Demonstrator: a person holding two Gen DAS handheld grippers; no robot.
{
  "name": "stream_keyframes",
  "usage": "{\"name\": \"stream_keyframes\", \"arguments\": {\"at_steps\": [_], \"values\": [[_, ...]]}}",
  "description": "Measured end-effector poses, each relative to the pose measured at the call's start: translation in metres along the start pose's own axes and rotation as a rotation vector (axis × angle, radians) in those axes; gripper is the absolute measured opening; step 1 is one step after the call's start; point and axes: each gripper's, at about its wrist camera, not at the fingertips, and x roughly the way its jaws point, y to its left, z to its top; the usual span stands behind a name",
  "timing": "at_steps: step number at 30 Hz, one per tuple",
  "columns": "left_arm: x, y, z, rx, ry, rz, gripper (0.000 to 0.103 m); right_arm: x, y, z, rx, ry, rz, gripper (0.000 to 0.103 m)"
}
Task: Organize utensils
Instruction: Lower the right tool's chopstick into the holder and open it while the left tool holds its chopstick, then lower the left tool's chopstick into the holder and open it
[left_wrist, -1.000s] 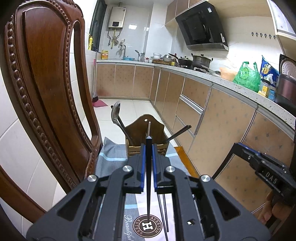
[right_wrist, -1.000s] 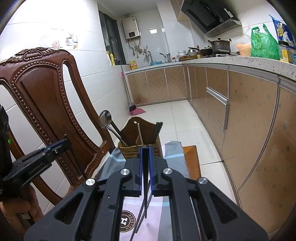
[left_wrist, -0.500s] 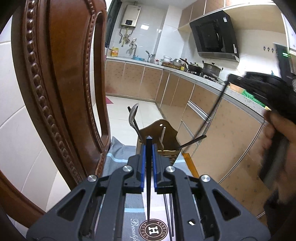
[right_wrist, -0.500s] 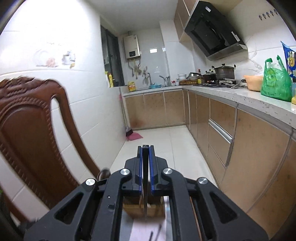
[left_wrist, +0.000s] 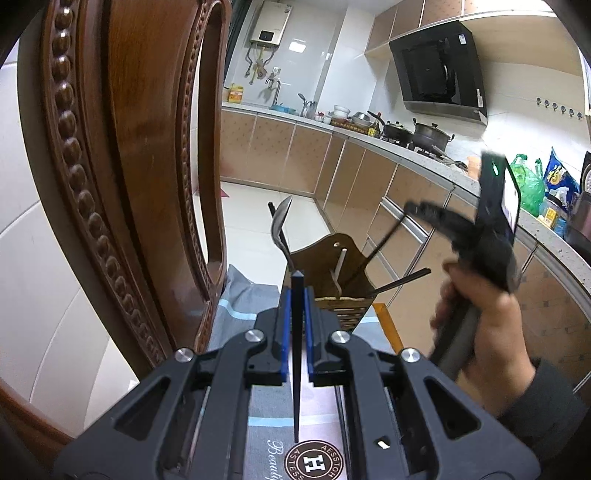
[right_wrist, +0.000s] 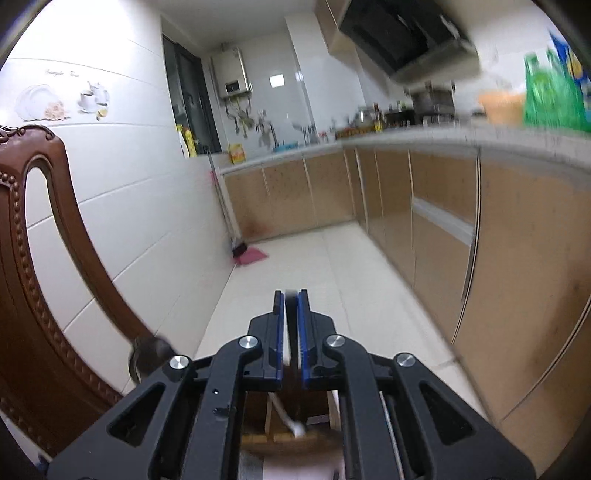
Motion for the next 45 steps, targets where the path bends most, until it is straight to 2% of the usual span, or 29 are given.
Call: {"name": "stream_keyframes", "arguments": {"at_steps": [2, 4, 7, 8, 10, 13, 16, 20, 23, 29, 32, 36, 40, 44, 45], "values": [[0.000, 0.000, -0.001, -0.002, -0.004, 0.006, 0.006, -0.008, -0.008, -0.015, 0.010, 0.027, 0.017, 0.033], [0.000, -0.001, 0.000, -0.002, -0.009, 0.010, 0.006, -0.028, -0.014, -0.028, 0.001, 0.019, 0.034, 0.065], [-0.003, -0.002, 0.000, -0.002, -0.022, 0.017, 0.006, -0.080, -0.041, -0.047, 0.056, -0.045, 0.071, 0.080], [-0.005, -0.002, 0.000, -0.004, -0.028, 0.021, 0.006, -0.107, -0.055, -0.059, 0.087, -0.076, 0.083, 0.081], [-0.007, -0.002, 0.000, -0.006, -0.036, 0.023, 0.006, -0.143, -0.078, -0.081, 0.151, -0.133, 0.054, 0.091], [-0.010, -0.002, 0.003, -0.032, -0.040, 0.010, 0.006, -0.169, -0.103, -0.110, 0.215, -0.118, 0.040, 0.091], [-0.012, -0.006, 0.016, -0.029, -0.066, 0.021, 0.006, -0.164, -0.115, -0.127, 0.220, -0.065, 0.017, 0.093], [-0.006, -0.013, 0.049, -0.063, -0.105, 0.050, 0.006, -0.146, -0.118, -0.132, 0.158, 0.012, 0.011, 0.093], [0.001, -0.024, 0.078, -0.071, -0.139, 0.066, 0.006, -0.143, -0.123, -0.134, 0.171, 0.062, 0.047, 0.093], [0.030, -0.046, 0.128, -0.066, -0.201, 0.110, 0.006, -0.136, -0.133, -0.135, 0.198, 0.098, 0.069, 0.093], [0.047, -0.050, 0.138, -0.077, -0.211, 0.108, 0.006, -0.135, -0.137, -0.136, 0.207, 0.105, 0.075, 0.093], [0.081, -0.051, 0.139, -0.091, -0.209, 0.125, 0.006, -0.133, -0.140, -0.136, 0.216, 0.110, 0.079, 0.093], [0.114, -0.043, 0.122, -0.123, -0.185, 0.130, 0.006, -0.130, -0.142, -0.137, 0.217, 0.123, 0.085, 0.093], [0.150, -0.030, 0.087, -0.161, -0.080, 0.119, 0.007, -0.125, -0.142, -0.138, 0.216, 0.138, 0.081, 0.093], [0.156, -0.027, 0.080, -0.161, -0.055, 0.120, 0.014, -0.124, -0.142, -0.137, 0.215, 0.139, 0.083, 0.093]]}}
